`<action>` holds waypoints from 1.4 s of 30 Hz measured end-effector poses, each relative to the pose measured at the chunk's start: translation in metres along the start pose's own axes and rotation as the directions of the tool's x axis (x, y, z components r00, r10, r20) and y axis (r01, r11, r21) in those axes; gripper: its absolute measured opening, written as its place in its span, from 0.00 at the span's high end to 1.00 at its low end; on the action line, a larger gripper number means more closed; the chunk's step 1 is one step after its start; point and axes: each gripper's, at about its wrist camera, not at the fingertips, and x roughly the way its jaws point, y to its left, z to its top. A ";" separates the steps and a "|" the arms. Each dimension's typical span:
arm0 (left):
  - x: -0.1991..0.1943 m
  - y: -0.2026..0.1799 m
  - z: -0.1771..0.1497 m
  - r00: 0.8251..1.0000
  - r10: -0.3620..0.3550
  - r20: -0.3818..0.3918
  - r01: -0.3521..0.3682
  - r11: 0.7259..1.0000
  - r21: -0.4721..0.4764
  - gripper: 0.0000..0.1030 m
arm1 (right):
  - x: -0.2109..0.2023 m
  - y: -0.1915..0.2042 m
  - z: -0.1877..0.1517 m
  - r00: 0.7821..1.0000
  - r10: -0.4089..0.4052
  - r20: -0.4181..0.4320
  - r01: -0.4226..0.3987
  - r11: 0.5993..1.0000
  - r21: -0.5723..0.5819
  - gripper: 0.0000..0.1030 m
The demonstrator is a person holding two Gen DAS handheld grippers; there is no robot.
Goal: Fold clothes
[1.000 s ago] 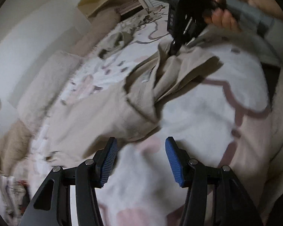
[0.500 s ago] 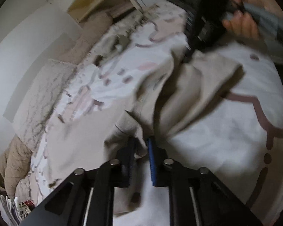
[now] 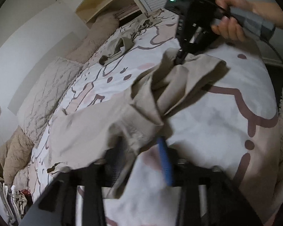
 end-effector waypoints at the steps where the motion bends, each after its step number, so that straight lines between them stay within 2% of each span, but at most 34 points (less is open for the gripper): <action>1: 0.003 -0.004 0.000 1.000 0.009 -0.003 -0.009 1.000 0.010 0.55 | 0.000 0.001 0.000 1.000 -0.008 -0.002 0.008 1.000 -0.006 1.00; 8: 0.027 -0.008 0.001 0.996 0.083 -0.021 -0.083 0.996 -0.011 0.55 | 0.002 0.005 0.002 0.999 -0.035 -0.019 0.035 0.999 -0.030 1.00; 11: 0.033 -0.004 0.002 0.990 0.139 -0.032 -0.140 0.990 -0.027 0.55 | 0.002 0.005 0.002 0.999 -0.038 -0.020 0.038 0.999 -0.034 1.00; 14: 0.034 0.004 0.002 0.988 0.147 -0.052 -0.150 0.987 -0.064 0.88 | 0.001 0.005 0.001 0.999 -0.039 -0.017 0.039 0.999 -0.035 1.00; 16: 0.028 0.011 0.003 0.991 0.128 -0.050 -0.132 0.986 -0.099 0.89 | 0.001 0.004 0.000 0.999 -0.037 -0.014 0.037 0.999 -0.033 1.00; 19: 0.015 0.026 0.009 0.994 0.104 -0.039 -0.109 0.980 -0.165 0.91 | -0.003 0.015 -0.005 0.997 -0.079 0.017 0.080 0.994 -0.081 1.00; 22: -0.003 0.056 0.016 0.996 0.091 -0.022 -0.093 0.950 -0.298 0.91 | -0.014 0.046 -0.017 0.981 -0.169 0.097 0.186 0.959 -0.211 0.98; 24: -0.017 0.081 0.020 0.993 0.120 -0.010 -0.116 0.922 -0.368 0.91 | -0.030 0.074 -0.027 0.972 -0.169 0.162 0.212 0.930 -0.299 0.98; 26: -0.038 0.107 0.027 0.980 0.197 0.009 -0.177 0.900 -0.398 0.91 | -0.051 0.110 -0.038 0.944 -0.188 0.271 0.293 0.854 -0.430 0.98; 27: -0.048 0.118 0.032 0.968 0.249 0.019 -0.222 0.894 -0.390 0.91 | -0.062 0.136 -0.048 0.914 -0.203 0.350 0.371 0.765 -0.526 0.98; 29: -0.070 0.143 0.042 0.931 0.363 0.033 -0.328 0.873 -0.362 0.91 | -0.077 0.187 -0.071 0.857 -0.195 0.477 0.500 0.537 -0.679 0.98; 31: -0.091 0.167 0.050 0.902 0.430 0.041 -0.386 0.844 -0.372 0.91 | -0.084 0.225 -0.089 0.818 -0.176 0.547 0.573 0.323 -0.753 0.98; 32: -0.103 0.179 0.055 0.886 0.460 0.046 -0.410 0.828 -0.381 0.91 | -0.086 0.237 -0.094 0.802 -0.167 0.573 0.597 0.247 -0.764 0.98; 33: -0.118 0.190 0.060 0.866 0.497 0.057 -0.441 0.811 -0.385 0.91 | -0.088 0.254 -0.102 0.777 -0.151 0.611 0.629 0.142 -0.764 0.99; 34: -0.135 0.198 0.065 0.841 0.536 0.072 -0.475 0.795 -0.378 0.91 | -0.092 0.266 -0.107 0.758 -0.133 0.639 0.650 0.073 -0.756 0.99; 36: -0.168 0.212 0.077 0.787 0.609 0.105 -0.542 0.762 -0.354 0.91 | -0.105 0.297 -0.117 0.697 -0.075 0.713 0.710 -0.060 -0.701 0.99; 38: -0.202 0.226 0.088 0.726 0.674 0.138 -0.605 0.721 -0.337 0.91 | -0.121 0.323 -0.122 0.630 -0.009 0.777 0.770 -0.128 -0.625 0.99; 39: -0.226 0.235 0.096 0.685 0.712 0.157 -0.639 0.690 -0.340 0.91 | -0.131 0.338 -0.125 0.589 0.035 0.807 0.801 -0.156 -0.578 0.99; 40: -0.249 0.242 0.101 0.647 0.743 0.173 -0.666 0.660 -0.348 0.91 | -0.145 0.354 -0.127 0.560 0.079 0.825 0.823 -0.168 -0.542 0.99; 41: -0.269 0.248 0.105 0.614 0.767 0.186 -0.685 0.635 -0.358 0.91 | -0.158 0.368 -0.129 0.542 0.112 0.833 0.836 -0.170 -0.521 0.99; 42: -0.291 0.254 0.110 0.567 0.799 0.200 -0.712 0.597 -0.370 0.92 | -0.172 0.382 -0.131 0.526 0.142 0.839 0.848 -0.168 -0.503 0.99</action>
